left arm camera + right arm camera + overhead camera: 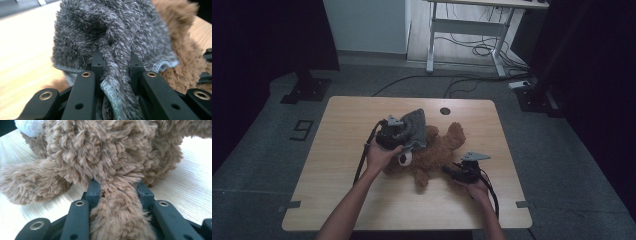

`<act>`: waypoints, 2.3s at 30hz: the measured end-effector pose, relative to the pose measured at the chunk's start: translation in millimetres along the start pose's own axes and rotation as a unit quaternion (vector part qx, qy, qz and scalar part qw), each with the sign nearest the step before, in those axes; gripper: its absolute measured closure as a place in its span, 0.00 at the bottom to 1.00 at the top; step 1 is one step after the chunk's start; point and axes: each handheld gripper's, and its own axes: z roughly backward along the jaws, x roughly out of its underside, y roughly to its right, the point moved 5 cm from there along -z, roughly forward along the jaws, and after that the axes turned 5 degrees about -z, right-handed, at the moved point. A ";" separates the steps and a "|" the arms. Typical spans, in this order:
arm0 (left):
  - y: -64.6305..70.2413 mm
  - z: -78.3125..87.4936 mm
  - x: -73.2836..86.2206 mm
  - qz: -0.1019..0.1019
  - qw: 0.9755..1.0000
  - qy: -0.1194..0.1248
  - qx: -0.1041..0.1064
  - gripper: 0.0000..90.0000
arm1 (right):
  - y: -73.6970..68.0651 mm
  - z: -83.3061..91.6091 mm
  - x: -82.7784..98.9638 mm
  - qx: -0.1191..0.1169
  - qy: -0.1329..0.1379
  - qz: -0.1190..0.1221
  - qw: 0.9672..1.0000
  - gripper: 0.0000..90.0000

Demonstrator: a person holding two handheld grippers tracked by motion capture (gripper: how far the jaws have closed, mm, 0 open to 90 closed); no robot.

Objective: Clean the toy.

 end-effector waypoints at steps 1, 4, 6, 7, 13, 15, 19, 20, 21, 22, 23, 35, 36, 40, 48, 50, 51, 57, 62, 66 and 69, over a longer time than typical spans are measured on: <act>0.5 -2.0 2.3 0.002 1.000 -0.001 0.003 0.82 | -0.2 0.3 0.2 0.000 0.000 0.000 1.000 0.71; 1.4 -1.2 9.0 0.005 1.000 0.002 0.014 0.82 | -0.5 1.1 0.8 -0.001 0.000 -0.001 1.000 0.71; 2.9 0.8 13.2 0.004 1.000 0.000 0.022 0.82 | -1.1 1.9 1.3 -0.002 -0.002 0.000 1.000 0.70; 4.1 1.7 15.4 0.003 1.000 -0.002 0.027 0.82 | -1.4 2.4 1.7 -0.003 -0.003 -0.001 1.000 0.70; 13.2 6.3 28.9 -0.014 0.999 0.001 0.038 0.83 | -2.8 6.8 3.9 -0.003 -0.008 0.004 1.000 0.61; 14.6 8.4 31.6 -0.017 0.999 0.003 0.042 0.83 | -1.8 10.7 4.3 -0.005 -0.001 0.009 1.000 0.59; 19.1 9.6 37.4 -0.014 0.999 0.012 0.048 0.83 | 1.2 17.2 5.4 -0.007 0.008 0.004 1.000 0.54; 20.2 10.3 38.7 -0.015 0.999 0.014 0.049 0.83 | 2.1 18.4 5.2 -0.005 0.009 0.004 1.000 0.53; 21.2 11.1 40.2 -0.016 0.999 0.016 0.049 0.84 | 2.3 19.3 4.9 -0.004 0.011 0.003 1.000 0.52; 22.1 11.7 41.5 -0.016 0.999 0.020 0.048 0.83 | 2.7 20.1 4.4 -0.001 0.013 0.003 1.000 0.50; 23.1 12.6 43.1 -0.015 0.998 0.022 0.048 0.83 | 3.1 21.0 3.9 0.001 0.014 0.003 1.000 0.49; 40.4 22.5 59.4 -0.038 0.998 0.038 0.042 0.84 | 11.5 58.5 -19.3 0.019 0.107 -0.043 0.993 0.39; 41.0 23.3 60.3 -0.036 0.998 0.039 0.045 0.84 | 11.8 61.9 -22.4 0.020 0.113 -0.043 0.992 0.37; 44.5 25.8 64.2 -0.033 0.997 0.045 0.049 0.84 | 11.5 65.5 -36.3 0.030 0.118 -0.043 0.992 0.30; 47.2 29.7 69.2 -0.030 0.997 0.050 0.058 0.84 | 5.6 57.1 -64.9 0.008 0.112 -0.053 0.992 0.53; 47.3 30.7 70.8 -0.027 0.996 0.052 0.062 0.84 | 3.2 55.2 -59.0 0.011 0.095 -0.059 0.994 0.62; 47.7 31.4 71.6 -0.027 0.996 0.053 0.064 0.84 | 1.8 55.2 -53.8 0.009 0.087 -0.055 0.995 0.64; 55.4 37.3 74.5 -0.025 0.995 0.048 0.079 0.83 | -0.5 60.8 -19.2 -0.018 0.074 -0.068 0.995 0.68; 56.9 48.3 69.4 -0.022 0.995 0.041 0.094 0.82 | -4.7 59.6 -8.7 -0.019 0.075 -0.061 0.995 0.69; 52.8 68.6 46.7 -0.022 0.993 0.072 0.088 0.82 | -5.1 60.0 -7.8 -0.013 0.069 -0.051 0.996 0.69; 51.8 74.1 26.0 -0.023 0.993 0.084 0.083 0.82 | -4.0 59.0 -6.9 -0.012 0.073 -0.052 0.996 0.69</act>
